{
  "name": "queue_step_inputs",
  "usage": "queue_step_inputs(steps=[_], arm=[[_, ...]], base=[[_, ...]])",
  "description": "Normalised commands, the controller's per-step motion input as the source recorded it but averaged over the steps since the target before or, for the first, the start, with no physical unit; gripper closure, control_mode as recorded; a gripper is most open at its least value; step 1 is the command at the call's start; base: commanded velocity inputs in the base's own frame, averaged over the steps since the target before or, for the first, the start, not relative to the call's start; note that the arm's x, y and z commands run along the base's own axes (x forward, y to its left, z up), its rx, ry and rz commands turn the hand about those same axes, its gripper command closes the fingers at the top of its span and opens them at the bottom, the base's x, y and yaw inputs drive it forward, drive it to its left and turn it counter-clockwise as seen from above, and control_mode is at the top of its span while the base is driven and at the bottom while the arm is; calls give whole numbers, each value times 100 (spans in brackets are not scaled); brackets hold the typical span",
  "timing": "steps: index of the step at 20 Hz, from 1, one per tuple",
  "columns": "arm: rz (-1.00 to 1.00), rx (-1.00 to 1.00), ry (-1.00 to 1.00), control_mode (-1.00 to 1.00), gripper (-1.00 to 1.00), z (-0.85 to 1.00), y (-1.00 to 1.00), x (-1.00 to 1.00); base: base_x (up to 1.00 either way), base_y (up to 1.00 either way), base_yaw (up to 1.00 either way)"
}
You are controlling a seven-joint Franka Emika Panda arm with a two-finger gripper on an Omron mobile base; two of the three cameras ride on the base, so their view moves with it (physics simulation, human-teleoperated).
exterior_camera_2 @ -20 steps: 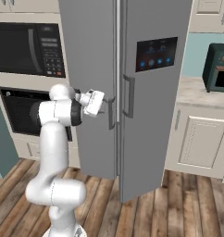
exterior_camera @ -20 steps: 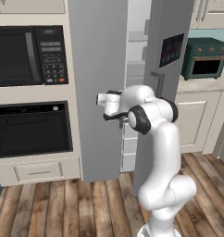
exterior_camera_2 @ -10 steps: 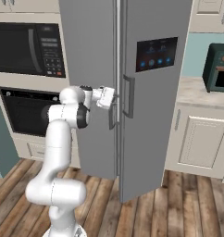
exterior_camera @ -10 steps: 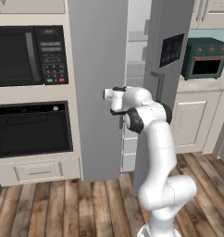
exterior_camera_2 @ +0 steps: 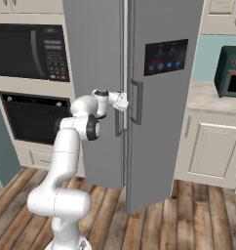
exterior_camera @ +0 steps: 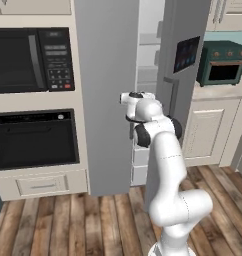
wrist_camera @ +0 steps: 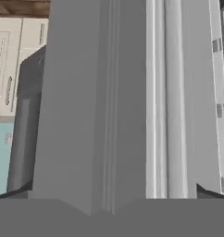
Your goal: Place one of the steaks on the plate and the other in the bowl. Then place the bowl in the fridge.
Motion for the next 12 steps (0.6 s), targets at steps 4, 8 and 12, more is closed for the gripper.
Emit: queue_step_inputs(steps=[4,8,12], arm=[[-14,0,1,-100,-100,-4,-100,-100],[-13,0,0,-100,-100,-18,-100,-83],[-5,1,-1,-100,-100,-22,-100,-12]], base=[[0,0,0],[0,0,0],[0,0,0]])
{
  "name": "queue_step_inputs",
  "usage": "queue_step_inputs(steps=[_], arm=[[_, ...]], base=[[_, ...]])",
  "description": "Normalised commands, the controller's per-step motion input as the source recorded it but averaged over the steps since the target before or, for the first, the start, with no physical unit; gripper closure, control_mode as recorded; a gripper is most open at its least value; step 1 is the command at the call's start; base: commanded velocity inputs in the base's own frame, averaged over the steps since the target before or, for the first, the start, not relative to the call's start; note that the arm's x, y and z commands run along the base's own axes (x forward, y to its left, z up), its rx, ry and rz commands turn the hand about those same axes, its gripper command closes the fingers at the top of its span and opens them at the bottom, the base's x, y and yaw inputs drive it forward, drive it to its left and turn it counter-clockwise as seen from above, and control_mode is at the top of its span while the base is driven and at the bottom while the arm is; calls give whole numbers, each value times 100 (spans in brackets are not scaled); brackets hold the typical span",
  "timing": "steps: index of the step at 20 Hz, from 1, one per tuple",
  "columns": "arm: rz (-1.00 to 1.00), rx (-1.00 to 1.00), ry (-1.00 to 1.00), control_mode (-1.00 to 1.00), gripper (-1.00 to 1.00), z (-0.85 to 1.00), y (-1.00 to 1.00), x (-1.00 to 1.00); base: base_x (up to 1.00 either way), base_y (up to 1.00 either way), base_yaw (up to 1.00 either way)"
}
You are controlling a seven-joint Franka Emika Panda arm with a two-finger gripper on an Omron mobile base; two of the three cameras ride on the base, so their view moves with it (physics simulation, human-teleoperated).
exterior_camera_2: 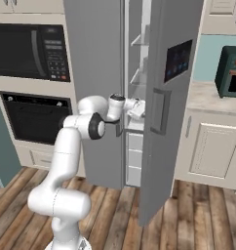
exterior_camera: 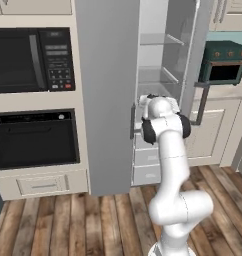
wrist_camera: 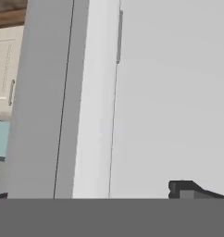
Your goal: Place one of the steaks on the plate and the other in the bowl. Then place the bowl in the fridge.
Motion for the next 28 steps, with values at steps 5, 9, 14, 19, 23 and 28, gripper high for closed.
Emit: queue_step_inputs(steps=[5,9,14,19,23,28], arm=[[10,2,-1,-100,-100,-1,-100,1],[8,8,0,-100,-100,-12,-100,0],[-1,9,3,-100,-100,-72,-100,24],[0,0,10,-100,-100,-48,-66,35],[0,9,2,-100,-100,-6,29,-13],[-20,2,1,-100,-100,15,71,-61]], base=[[0,0,0],[0,0,0],[0,0,0],[0,0,0],[0,0,0],[0,0,0]])
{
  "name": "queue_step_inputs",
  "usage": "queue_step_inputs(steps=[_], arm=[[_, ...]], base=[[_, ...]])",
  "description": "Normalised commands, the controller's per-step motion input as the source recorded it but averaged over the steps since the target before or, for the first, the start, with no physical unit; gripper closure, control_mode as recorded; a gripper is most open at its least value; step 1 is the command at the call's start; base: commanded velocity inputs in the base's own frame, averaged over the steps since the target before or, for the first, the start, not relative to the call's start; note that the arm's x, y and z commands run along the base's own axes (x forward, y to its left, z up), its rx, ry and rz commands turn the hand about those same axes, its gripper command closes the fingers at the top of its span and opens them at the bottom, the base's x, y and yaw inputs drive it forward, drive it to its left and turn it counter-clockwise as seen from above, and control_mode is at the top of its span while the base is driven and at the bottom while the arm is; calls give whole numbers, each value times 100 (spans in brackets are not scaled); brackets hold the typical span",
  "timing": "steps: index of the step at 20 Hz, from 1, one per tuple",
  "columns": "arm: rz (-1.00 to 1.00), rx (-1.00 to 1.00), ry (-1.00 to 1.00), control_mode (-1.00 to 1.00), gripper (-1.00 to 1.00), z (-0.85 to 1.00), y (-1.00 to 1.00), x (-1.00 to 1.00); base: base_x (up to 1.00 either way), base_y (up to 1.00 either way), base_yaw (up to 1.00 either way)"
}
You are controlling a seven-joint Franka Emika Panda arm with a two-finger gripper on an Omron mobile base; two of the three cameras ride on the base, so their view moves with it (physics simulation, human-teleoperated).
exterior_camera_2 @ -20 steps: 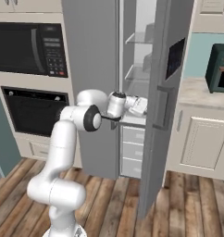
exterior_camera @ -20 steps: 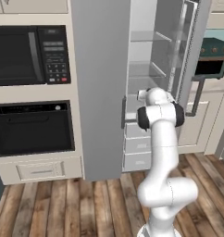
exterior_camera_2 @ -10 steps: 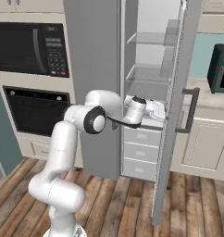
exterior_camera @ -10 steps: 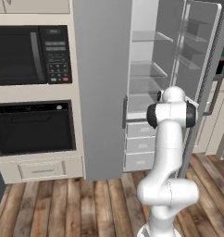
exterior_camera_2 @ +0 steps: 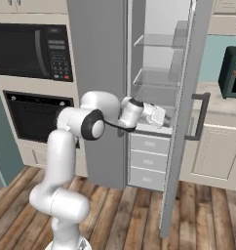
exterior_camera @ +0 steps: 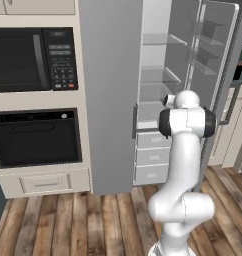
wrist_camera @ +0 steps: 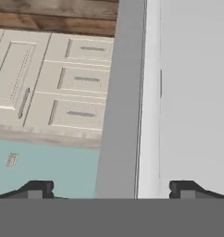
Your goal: Place one of the steaks on the plate and the other in the bowl. Then place the bowl in the fridge.
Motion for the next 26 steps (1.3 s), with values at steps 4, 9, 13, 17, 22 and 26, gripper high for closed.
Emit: queue_step_inputs(steps=[4,9,13,17,22,26], arm=[[-40,39,-9,-100,-100,0,74,-97],[-49,51,-47,-100,-100,-37,62,-51],[-69,52,-50,-100,-100,-46,16,-4],[-66,44,-45,-100,-100,-17,27,-5],[-55,10,-35,-100,-100,-4,80,-9],[-35,-8,-16,-100,-100,-1,100,-1]], base=[[0,0,0],[0,0,0],[0,0,0],[0,0,0],[0,0,0],[0,0,0]])
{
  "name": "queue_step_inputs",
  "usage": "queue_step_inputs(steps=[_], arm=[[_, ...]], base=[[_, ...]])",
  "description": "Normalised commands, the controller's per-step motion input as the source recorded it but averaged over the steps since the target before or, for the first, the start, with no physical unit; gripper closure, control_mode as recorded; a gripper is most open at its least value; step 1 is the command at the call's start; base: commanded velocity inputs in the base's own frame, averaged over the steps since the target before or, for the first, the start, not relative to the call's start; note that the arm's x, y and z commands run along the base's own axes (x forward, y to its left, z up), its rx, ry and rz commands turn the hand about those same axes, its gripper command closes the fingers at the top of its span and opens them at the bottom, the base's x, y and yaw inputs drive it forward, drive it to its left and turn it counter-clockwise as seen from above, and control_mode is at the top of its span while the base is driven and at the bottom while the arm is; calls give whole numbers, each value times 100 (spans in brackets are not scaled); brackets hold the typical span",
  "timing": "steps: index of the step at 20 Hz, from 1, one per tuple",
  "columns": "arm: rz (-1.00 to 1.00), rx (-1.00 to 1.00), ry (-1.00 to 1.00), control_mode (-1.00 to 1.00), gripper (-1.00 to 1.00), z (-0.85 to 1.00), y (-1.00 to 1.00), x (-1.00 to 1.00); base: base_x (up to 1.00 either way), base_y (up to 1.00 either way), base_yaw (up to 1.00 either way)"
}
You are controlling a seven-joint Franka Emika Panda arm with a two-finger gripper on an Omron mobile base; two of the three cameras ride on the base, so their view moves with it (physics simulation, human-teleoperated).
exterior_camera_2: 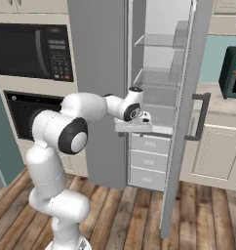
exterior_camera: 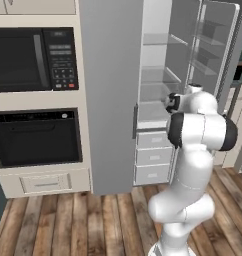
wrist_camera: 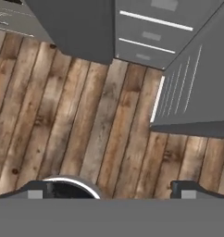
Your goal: Place one of the steaks on the plate and the other in the bowl. Then place the bowl in the fridge.
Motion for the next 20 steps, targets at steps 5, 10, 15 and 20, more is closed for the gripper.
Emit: queue_step_inputs(steps=[5,10,15,20], arm=[[-31,-18,0,-100,-100,13,83,-58],[-44,-6,-4,-100,-100,29,49,-92],[-23,5,13,-100,-100,28,19,-74],[-5,3,11,-100,-100,7,-6,-26]], base=[[0,0,0],[0,0,0],[0,0,0],[0,0,0]])
